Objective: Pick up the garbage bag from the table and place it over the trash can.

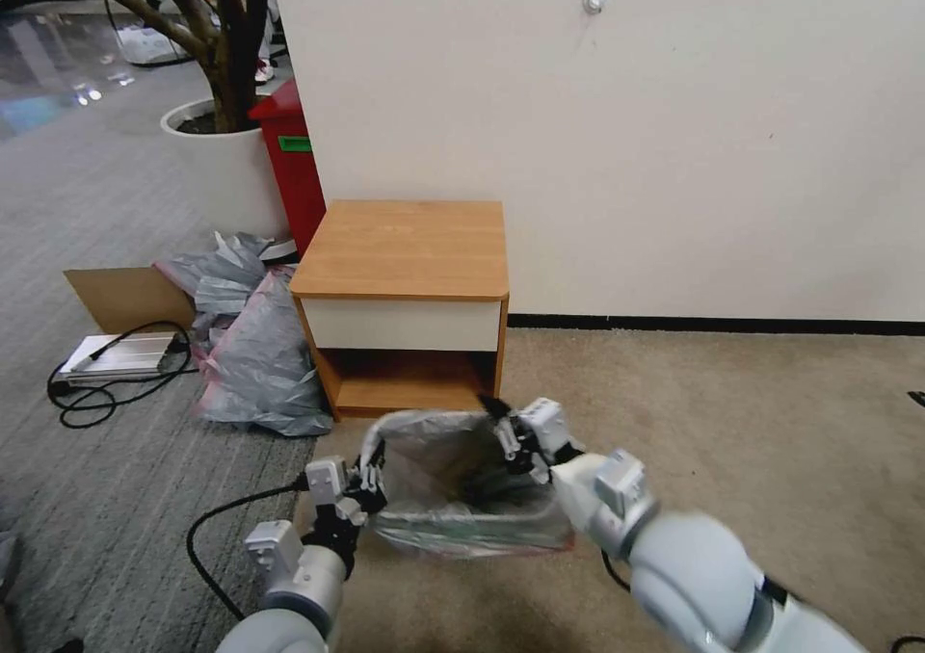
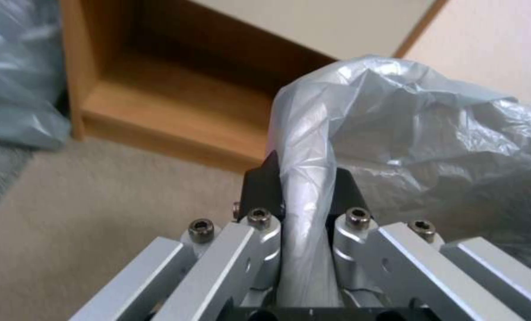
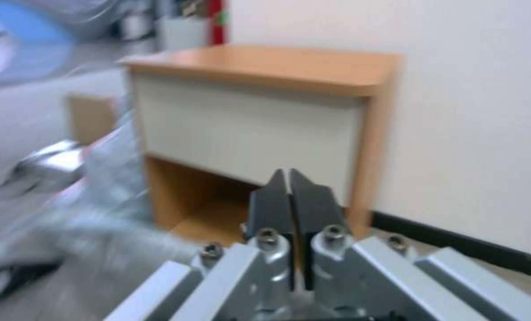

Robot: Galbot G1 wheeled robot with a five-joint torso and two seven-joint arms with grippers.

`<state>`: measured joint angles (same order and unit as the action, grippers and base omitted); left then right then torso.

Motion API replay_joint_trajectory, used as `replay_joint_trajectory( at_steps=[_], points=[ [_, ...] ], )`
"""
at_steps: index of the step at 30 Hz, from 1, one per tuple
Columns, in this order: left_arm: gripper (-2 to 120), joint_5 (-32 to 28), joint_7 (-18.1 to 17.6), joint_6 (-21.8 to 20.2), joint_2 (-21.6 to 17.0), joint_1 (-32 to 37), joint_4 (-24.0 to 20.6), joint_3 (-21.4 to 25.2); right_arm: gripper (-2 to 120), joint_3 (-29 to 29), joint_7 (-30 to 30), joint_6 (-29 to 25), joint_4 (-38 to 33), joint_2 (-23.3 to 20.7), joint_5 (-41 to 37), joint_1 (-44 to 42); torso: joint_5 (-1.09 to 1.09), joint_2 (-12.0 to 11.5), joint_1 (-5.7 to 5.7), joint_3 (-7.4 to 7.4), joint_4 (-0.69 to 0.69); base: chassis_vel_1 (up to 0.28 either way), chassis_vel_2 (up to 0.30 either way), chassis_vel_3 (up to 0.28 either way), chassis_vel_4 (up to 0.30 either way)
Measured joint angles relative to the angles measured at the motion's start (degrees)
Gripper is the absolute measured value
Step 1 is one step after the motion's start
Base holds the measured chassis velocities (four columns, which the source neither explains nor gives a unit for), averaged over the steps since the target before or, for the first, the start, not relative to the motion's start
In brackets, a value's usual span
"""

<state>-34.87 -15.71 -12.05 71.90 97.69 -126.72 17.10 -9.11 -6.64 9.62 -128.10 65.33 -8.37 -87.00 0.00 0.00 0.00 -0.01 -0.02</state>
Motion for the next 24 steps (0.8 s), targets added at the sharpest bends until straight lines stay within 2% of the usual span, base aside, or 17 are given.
replay_joint_trajectory(
  at_steps=[3,4,5,6,10,15,18,20,21,24],
  points=[
    [7,0.3,0.0,-0.4,0.0,0.8,0.2,-1.0,14,-2.2,-1.6,-3.2,-0.4,3.8,3.5,-4.2,0.01,0.0,0.0,0.0,0.0,0.0,0.0,0.0,0.0],
    [7,0.3,0.0,-0.4,0.0,0.8,0.2,-1.0,14,-2.2,-1.6,-3.2,-0.4,3.8,3.5,-4.2,0.01,0.0,0.0,0.0,0.0,0.0,0.0,0.0,0.0],
    [7,1.1,0.0,-0.5,0.1,1.7,0.5,-1.6,23,-3.4,-2.5,-4.8,-0.4,5.9,5.4,-5.7,0.01,0.0,0.0,0.0,0.01,0.0,0.0,0.0,0.0],
    [7,1.1,0.0,-0.5,0.1,1.7,0.5,-1.6,23,-3.4,-2.5,-4.8,-0.4,5.9,5.4,-5.7,0.01,0.0,0.0,0.0,0.01,0.0,0.0,0.0,0.0],
    [7,3.0,0.1,-0.5,0.5,3.9,1.3,-2.2,43,-5.6,-5.3,-6.5,-0.1,9.5,8.4,-7.0,0.0,0.0,0.0,0.0,0.02,0.0,0.0,0.0,0.0],
    [7,3.9,0.4,0.1,0.6,4.1,2.9,-2.2,55,-6.0,-6.6,-6.9,-0.1,10.5,8.9,-7.5,0.0,0.0,0.0,0.0,0.02,0.0,0.0,0.0,0.0],
    [7,4.7,0.5,0.6,0.8,3.5,5.2,-2.5,72,-5.9,-7.9,-7.0,-0.3,10.8,9.0,-7.7,0.01,0.0,0.0,0.01,0.02,0.0,0.0,0.0,0.0],
    [7,4.8,0.5,0.6,0.9,3.4,5.5,-2.6,75,-5.9,-8.0,-7.0,-0.3,10.8,9.0,-7.8,0.0,0.0,0.0,0.01,0.02,0.0,0.0,0.0,0.0],
    [7,4.9,0.6,0.6,0.9,3.4,5.7,-2.7,82,-5.9,-8.2,-7.0,-0.4,10.7,9.0,-7.8,0.0,0.0,0.0,0.01,0.02,0.0,0.0,0.0,0.0],
    [15,5.1,0.6,0.5,1.0,3.3,5.7,-2.8,90,-5.9,-8.3,-6.9,-0.4,10.6,8.9,-7.8,0.01,0.0,0.0,0.01,0.02,0.0,0.0,0.0,0.0]
  ],
)
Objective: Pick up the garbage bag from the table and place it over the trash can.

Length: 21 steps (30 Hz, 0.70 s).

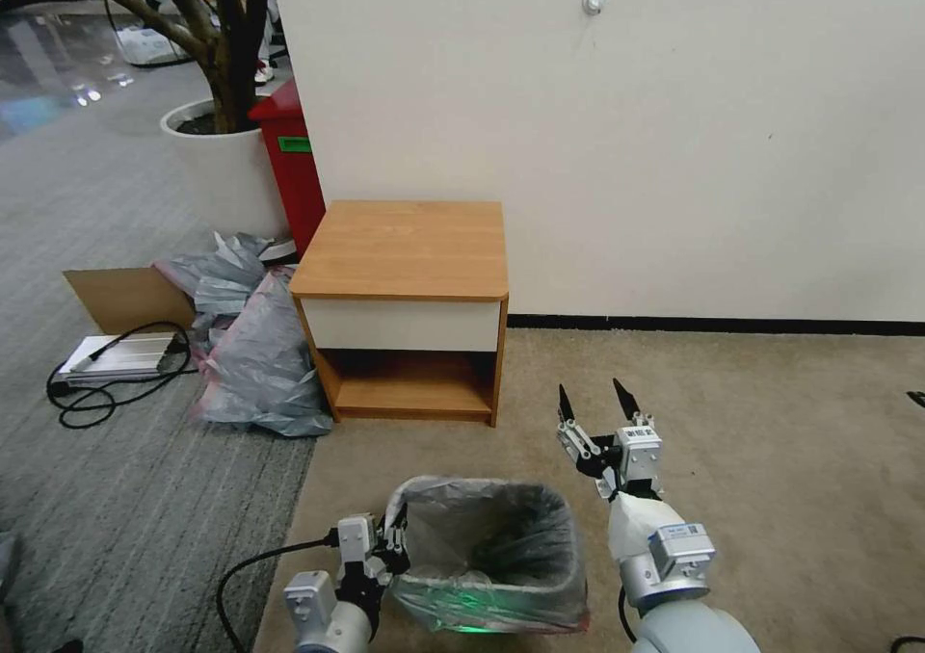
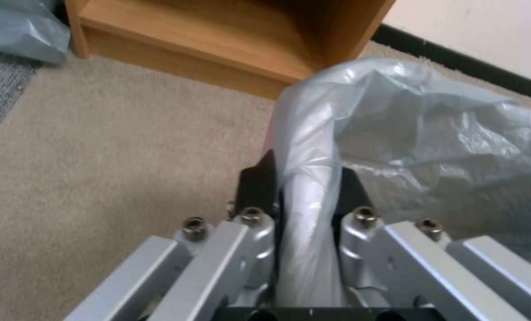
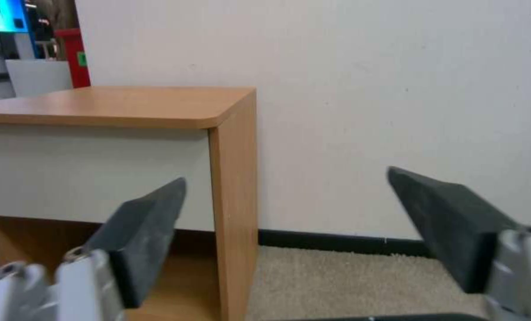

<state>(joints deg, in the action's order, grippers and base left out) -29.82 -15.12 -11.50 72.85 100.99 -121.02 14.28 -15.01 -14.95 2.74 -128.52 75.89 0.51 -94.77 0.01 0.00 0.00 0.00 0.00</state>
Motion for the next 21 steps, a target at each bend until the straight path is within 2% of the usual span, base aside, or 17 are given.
replay_joint_trajectory(
  at_steps=[3,4,7,8,11,12,14,16,17,19,20,21],
  points=[
    [28,0.4,0.0,-0.1,-0.1,0.0,0.0,0.4,99,0.0,0.0,0.2,0.0,-0.1,-0.2,0.1,0.0,0.0,0.0,0.0,0.0,0.0,0.0,0.0,0.0],
    [28,0.4,0.0,-0.1,-0.1,0.0,0.0,0.4,99,0.0,0.0,0.2,0.0,-0.1,-0.2,0.1,0.0,0.0,0.0,0.0,0.0,0.0,0.0,0.0,0.0],
    [43,0.9,0.1,-0.1,-0.4,0.4,-0.2,1.1,100,0.0,-0.1,0.4,-0.1,-0.1,-0.3,0.3,-0.01,0.0,0.0,0.0,0.0,0.0,0.0,0.0,0.0],
    [43,0.9,0.1,-0.1,-0.4,0.4,-0.2,1.1,100,0.0,-0.1,0.4,-0.1,-0.1,-0.3,0.3,-0.01,0.0,0.0,0.0,0.0,0.0,0.0,0.0,0.0],
    [57,1.9,0.1,0.0,-0.7,0.9,-1.2,1.5,100,0.2,-0.2,0.4,-0.2,-0.1,-0.4,0.2,-0.01,0.0,0.0,0.0,0.0,0.0,0.0,0.0,0.0],
    [57,1.9,0.1,0.0,-0.7,0.9,-1.2,1.5,100,0.2,-0.2,0.4,-0.2,-0.1,-0.4,0.2,-0.01,0.0,0.0,0.0,0.0,0.0,0.0,0.0,0.0],
    [69,2.8,0.1,0.2,-0.9,1.5,-2.9,1.8,100,0.2,-0.3,0.4,-0.4,0.0,-0.5,0.0,0.0,0.0,0.0,0.0,0.0,0.0,0.0,0.0,0.0],
    [72,3.1,0.2,0.3,-1.0,1.8,-3.7,2.0,100,0.2,-0.3,0.4,-0.5,0.0,-0.5,-0.1,0.0,0.0,0.0,0.0,0.0,0.0,0.0,0.0,0.0],
    [77,3.6,0.2,0.6,-1.1,2.3,-4.9,2.4,100,0.1,-0.3,0.4,-0.6,0.1,-0.7,-0.4,0.0,0.0,0.0,0.0,0.0,0.0,0.0,0.0,0.0],
    [88,5.7,0.7,2.4,-1.3,3.3,-7.5,4.1,100,-0.8,-0.4,-0.8,-0.7,0.2,-1.8,-1.6,0.0,0.0,0.0,0.0,0.0,0.0,0.0,0.0,0.0],
    [88,5.7,0.7,2.4,-1.3,3.3,-7.5,4.1,100,-0.8,-0.4,-0.8,-0.7,0.2,-1.8,-1.6,0.0,0.0,0.0,0.0,0.0,0.0,0.0,0.0,0.0],
    [93,7.6,1.1,3.9,-1.4,4.0,-8.7,5.6,100,-1.5,-0.3,-2.0,-0.6,0.3,-2.1,-2.1,-0.01,0.0,0.0,0.0,-0.01,0.0,0.0,0.0,0.0]
  ],
)
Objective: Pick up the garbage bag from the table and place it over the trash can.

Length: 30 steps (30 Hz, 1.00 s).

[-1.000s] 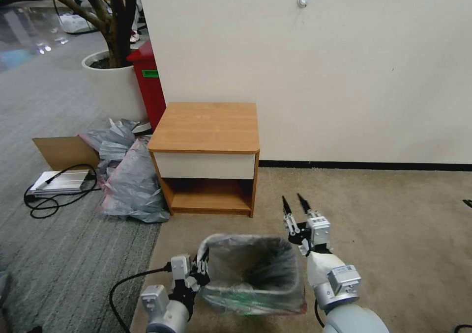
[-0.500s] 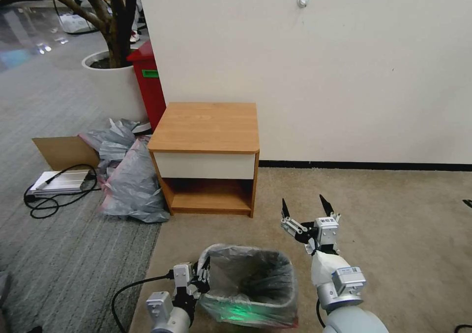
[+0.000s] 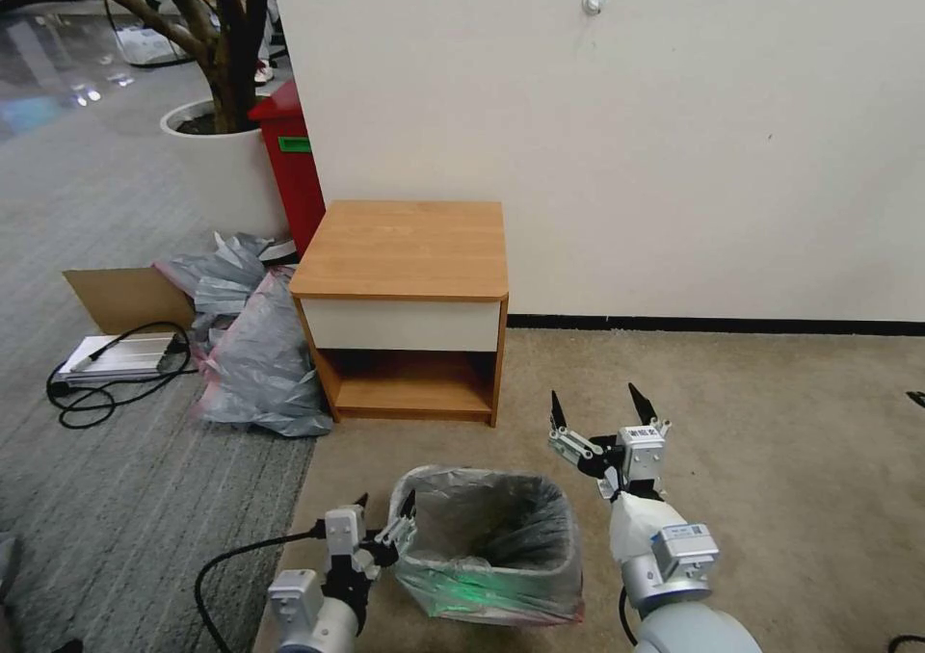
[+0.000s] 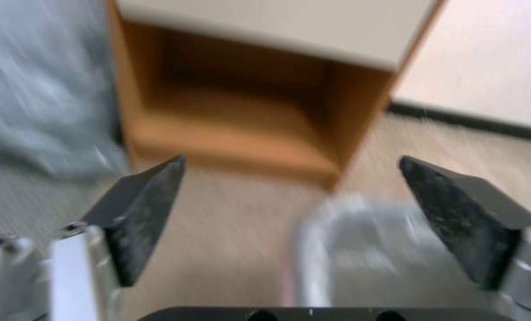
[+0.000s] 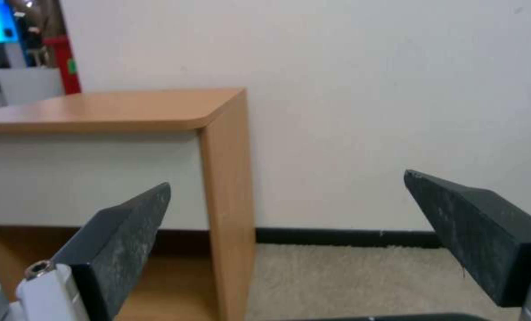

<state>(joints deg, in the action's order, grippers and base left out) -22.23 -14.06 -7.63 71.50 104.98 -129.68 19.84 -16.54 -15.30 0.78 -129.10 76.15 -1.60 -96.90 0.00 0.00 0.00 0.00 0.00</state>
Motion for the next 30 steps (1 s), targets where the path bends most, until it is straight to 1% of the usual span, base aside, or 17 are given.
replay_joint_trajectory(
  at_steps=[1,2,3,5,6,7,10,11,12,14,15,16,17,20,30],
  points=[
    [97,2.1,0.2,1.7,0.0,0.5,-0.8,1.4,100,-1.0,0.3,-1.4,0.2,0.0,-0.3,-0.7,0.0,0.0,0.0,0.0,0.01,0.0,0.0,0.0,0.0],
    [97,2.1,0.2,1.7,0.0,0.5,-0.8,1.4,100,-1.0,0.3,-1.4,0.2,0.0,-0.3,-0.7,0.0,0.0,0.0,0.0,0.01,0.0,0.0,0.0,0.0],
    [99,4.0,0.2,3.2,-0.1,1.0,-1.3,2.7,100,-1.9,0.9,-2.8,0.4,0.0,-0.9,-1.6,0.0,0.0,0.0,0.0,0.0,0.0,0.0,0.0,0.0],
    [100,7.9,0.3,6.0,0.0,2.3,-2.4,6.4,100,-4.2,2.0,-6.2,0.5,0.0,-3.3,-3.8,0.0,0.0,0.0,0.0,0.0,0.0,0.0,0.0,0.0],
    [100,7.9,0.3,6.0,0.0,2.3,-2.4,6.4,100,-4.2,2.0,-6.2,0.5,0.0,-3.3,-3.8,0.0,0.0,0.0,0.0,0.0,0.0,0.0,0.0,0.0],
    [100,9.3,0.9,6.7,0.2,3.2,-2.8,8.7,100,-5.1,2.3,-8.2,0.6,0.0,-4.1,-5.0,0.01,0.0,0.0,0.0,0.0,0.0,0.0,0.0,0.0],
    [100,10.1,2.2,7.5,0.8,5.0,-3.9,14.9,100,-6.8,2.3,-12.7,1.0,0.0,-5.1,-8.0,0.0,0.0,0.0,0.0,0.0,0.0,0.0,0.0,0.0],
    [100,10.1,2.2,7.5,0.8,5.0,-3.9,14.9,100,-6.8,2.3,-12.7,1.0,0.0,-5.1,-8.0,0.0,0.0,0.0,0.0,0.0,0.0,0.0,0.0,0.0],
    [100,10.2,2.6,7.9,0.8,5.5,-4.1,16.8,100,-7.1,2.4,-13.9,1.1,0.0,-5.1,-8.9,0.0,0.0,0.0,0.0,0.01,0.0,0.0,0.0,0.0],
    [100,10.4,5.1,9.1,1.0,7.2,-4.4,21.3,100,-7.6,2.3,-16.1,1.4,0.4,-4.9,-10.7,0.01,0.0,0.0,0.0,0.0,0.0,0.0,0.0,0.0],
    [100,10.9,6.3,9.7,1.2,8.1,-4.5,22.7,100,-7.9,2.3,-16.8,1.6,0.7,-4.6,-11.3,0.0,0.0,0.0,0.0,0.0,0.0,0.0,0.0,0.0],
    [100,10.9,6.3,9.7,1.2,8.1,-4.5,22.7,100,-7.9,2.3,-16.8,1.6,0.7,-4.6,-11.3,0.0,0.0,0.0,0.0,0.0,0.0,0.0,0.0,0.0],
    [100,11.6,7.3,10.3,1.3,9.1,-4.6,23.7,100,-8.2,2.2,-17.5,1.8,1.1,-4.3,-11.8,0.0,0.0,0.0,0.0,0.0,0.0,0.0,0.0,0.0],
    [100,12.9,8.7,10.7,1.9,11.4,-5.4,24.6,100,-9.0,1.2,-18.2,2.1,1.9,-2.5,-13.2,0.0,0.0,0.0,0.0,0.0,0.0,0.0,0.0,0.0],
    [100,12.9,8.8,10.7,1.9,11.5,-5.5,24.4,100,-9.0,0.8,-18.1,2.1,2.0,-1.9,-13.3,0.0,0.0,0.0,0.0,0.0,0.0,0.0,0.0,0.0]
  ],
)
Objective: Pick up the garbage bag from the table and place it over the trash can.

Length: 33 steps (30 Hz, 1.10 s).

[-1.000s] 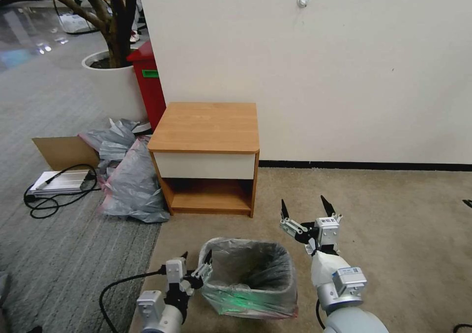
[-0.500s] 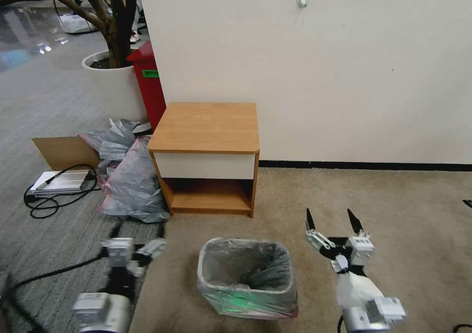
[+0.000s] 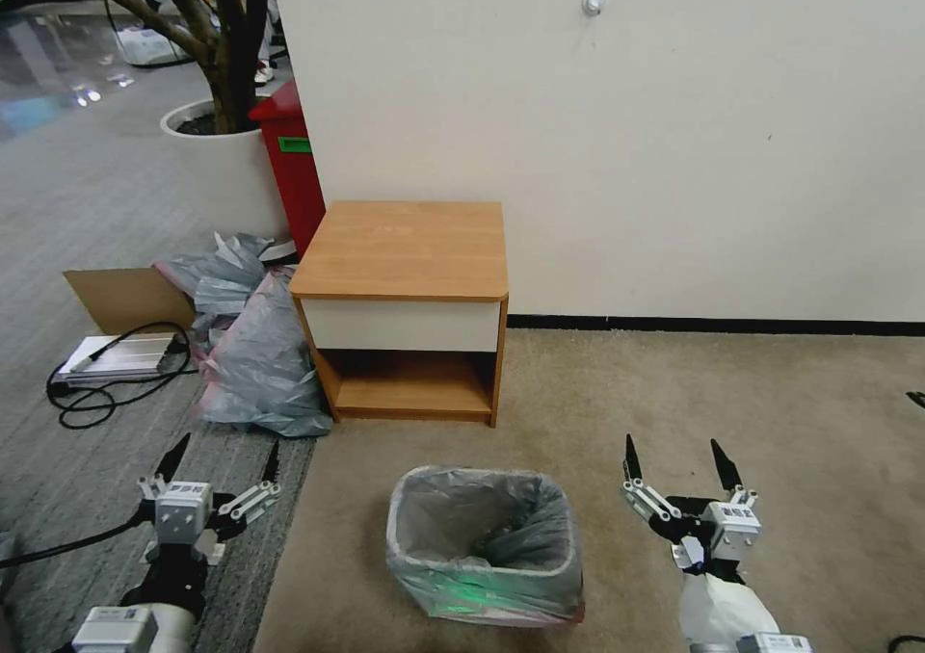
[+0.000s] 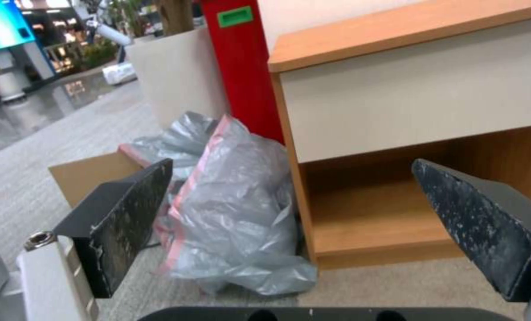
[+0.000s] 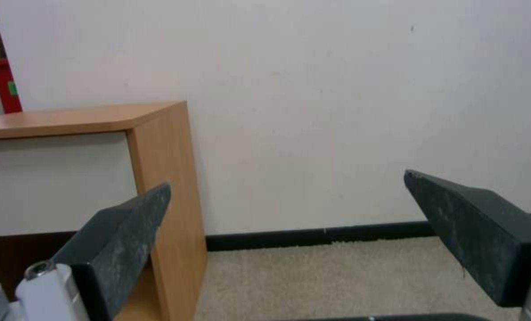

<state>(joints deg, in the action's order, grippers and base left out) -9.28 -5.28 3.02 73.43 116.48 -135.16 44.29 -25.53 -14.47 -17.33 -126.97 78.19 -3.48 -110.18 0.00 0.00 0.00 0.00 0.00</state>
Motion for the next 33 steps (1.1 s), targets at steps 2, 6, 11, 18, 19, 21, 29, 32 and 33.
replay_joint_trajectory(
  at_steps=[2,6,11,18,19,21,29,32,33],
  points=[
    [100,0.0,0.0,0.0,0.0,0.0,0.0,-0.1,100,0.0,0.0,0.0,0.0,0.0,0.0,0.0,0.0,0.0,0.0,0.0,0.0,0.0,0.0,0.0,0.0],
    [100,-0.1,0.0,-0.1,0.0,-0.1,0.0,-0.1,100,0.0,0.0,0.1,0.0,0.0,0.0,0.1,0.0,0.0,0.0,0.0,0.0,0.0,0.0,0.0,0.0],
    [100,-0.1,-0.1,-0.1,0.0,-0.1,0.0,-0.2,100,0.1,0.0,0.2,0.0,0.0,0.0,0.1,0.0,0.0,0.0,0.0,0.0,0.0,0.0,0.0,0.0],
    [100,-0.1,-0.2,-0.2,0.0,-0.2,0.0,-0.3,100,0.1,0.0,0.3,0.0,0.0,0.0,0.2,0.0,0.0,0.0,0.0,0.0,0.0,0.0,0.0,0.0],
    [100,-0.2,-0.2,-0.2,0.0,-0.2,0.0,-0.3,100,0.1,0.0,0.3,0.0,0.0,0.0,0.2,0.0,0.0,0.0,0.0,0.0,0.0,0.0,0.0,0.0],
    [100,-0.2,-0.2,-0.2,0.0,-0.2,0.0,-0.3,100,0.1,0.0,0.3,0.0,0.0,0.0,0.2,0.0,0.0,0.0,0.0,0.0,0.0,0.0,0.0,0.0],
    [100,-0.2,-0.2,-0.2,0.0,-0.2,0.1,-0.3,100,0.1,0.0,0.3,0.0,0.0,0.0,0.2,0.0,0.0,0.0,0.0,0.0,0.0,0.0,0.0,0.0],
    [100,-0.2,-0.2,-0.2,0.0,-0.2,0.1,-0.3,100,0.1,0.0,0.3,0.0,0.0,0.0,0.2,0.0,0.0,0.0,0.0,0.0,0.0,0.0,0.0,0.0],
    [100,-0.2,-0.2,-0.2,0.0,-0.2,0.1,-0.3,100,0.1,0.0,0.4,-0.1,0.0,0.0,0.2,0.0,0.0,0.0,0.0,0.0,0.0,0.0,0.0,0.0]
  ],
)
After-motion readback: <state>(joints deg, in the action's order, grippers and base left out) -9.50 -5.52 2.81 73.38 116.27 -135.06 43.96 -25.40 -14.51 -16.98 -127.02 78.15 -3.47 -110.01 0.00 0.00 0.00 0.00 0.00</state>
